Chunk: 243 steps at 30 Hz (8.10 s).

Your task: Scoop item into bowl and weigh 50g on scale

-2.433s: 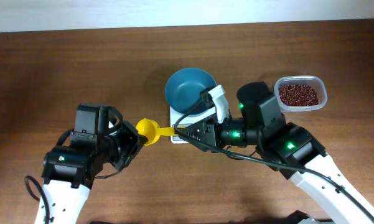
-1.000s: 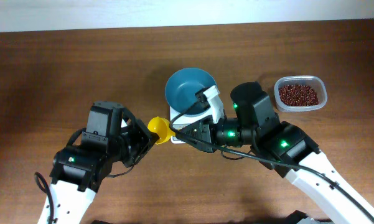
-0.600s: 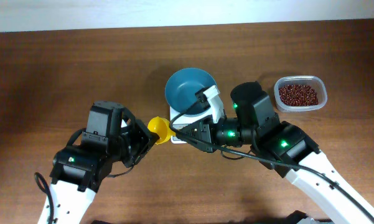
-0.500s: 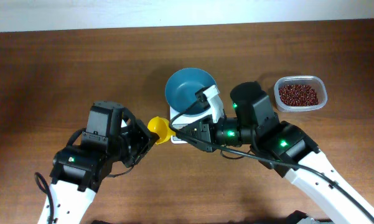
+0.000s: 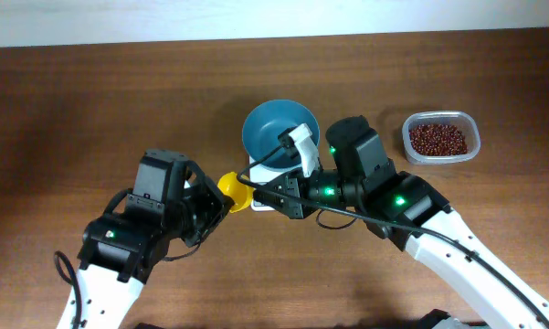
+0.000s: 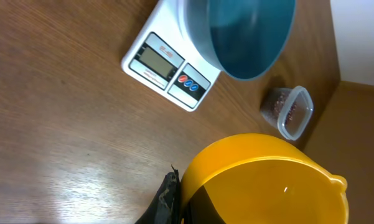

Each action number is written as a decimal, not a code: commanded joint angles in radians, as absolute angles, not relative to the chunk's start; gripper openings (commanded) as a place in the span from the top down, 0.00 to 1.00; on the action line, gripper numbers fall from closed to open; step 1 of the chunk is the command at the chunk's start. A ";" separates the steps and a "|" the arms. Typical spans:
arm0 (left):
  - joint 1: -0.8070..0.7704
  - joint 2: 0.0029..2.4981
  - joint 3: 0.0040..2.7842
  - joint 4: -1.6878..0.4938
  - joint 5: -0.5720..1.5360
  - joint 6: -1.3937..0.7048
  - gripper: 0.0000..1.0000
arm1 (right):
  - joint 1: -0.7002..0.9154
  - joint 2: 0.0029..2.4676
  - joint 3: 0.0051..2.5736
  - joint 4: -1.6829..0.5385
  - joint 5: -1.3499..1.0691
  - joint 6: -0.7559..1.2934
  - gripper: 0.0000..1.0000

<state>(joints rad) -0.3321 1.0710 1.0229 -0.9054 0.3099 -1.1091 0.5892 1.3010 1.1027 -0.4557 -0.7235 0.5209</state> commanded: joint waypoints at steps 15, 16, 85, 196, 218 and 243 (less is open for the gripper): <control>-0.339 1.068 1.035 -0.918 0.253 -1.106 1.00 | 0.595 1.308 1.096 -0.464 -0.802 0.518 0.88; -0.339 1.068 1.035 -0.918 0.253 -1.106 1.00 | 0.595 1.308 1.096 -0.464 -0.802 0.518 0.89; -0.252 0.964 1.035 -1.060 -0.001 -0.963 0.10 | 0.593 0.954 1.096 -0.842 -0.017 0.348 0.96; -0.252 0.967 1.035 -0.983 0.019 -0.769 0.01 | -0.428 1.079 1.354 -1.371 -0.809 -0.337 0.96; -0.543 1.272 1.035 -0.834 0.084 -0.518 1.00 | -0.428 0.921 1.487 -1.403 -0.507 -0.096 0.96; -0.803 1.735 1.035 -0.399 -0.238 -0.454 1.00 | -0.427 1.002 1.487 -1.407 -0.508 -0.095 0.96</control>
<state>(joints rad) -0.8013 1.7329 1.0248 -0.4145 -0.1829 -0.4736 -0.4248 1.0042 1.4796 -1.4063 -0.5152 -0.1036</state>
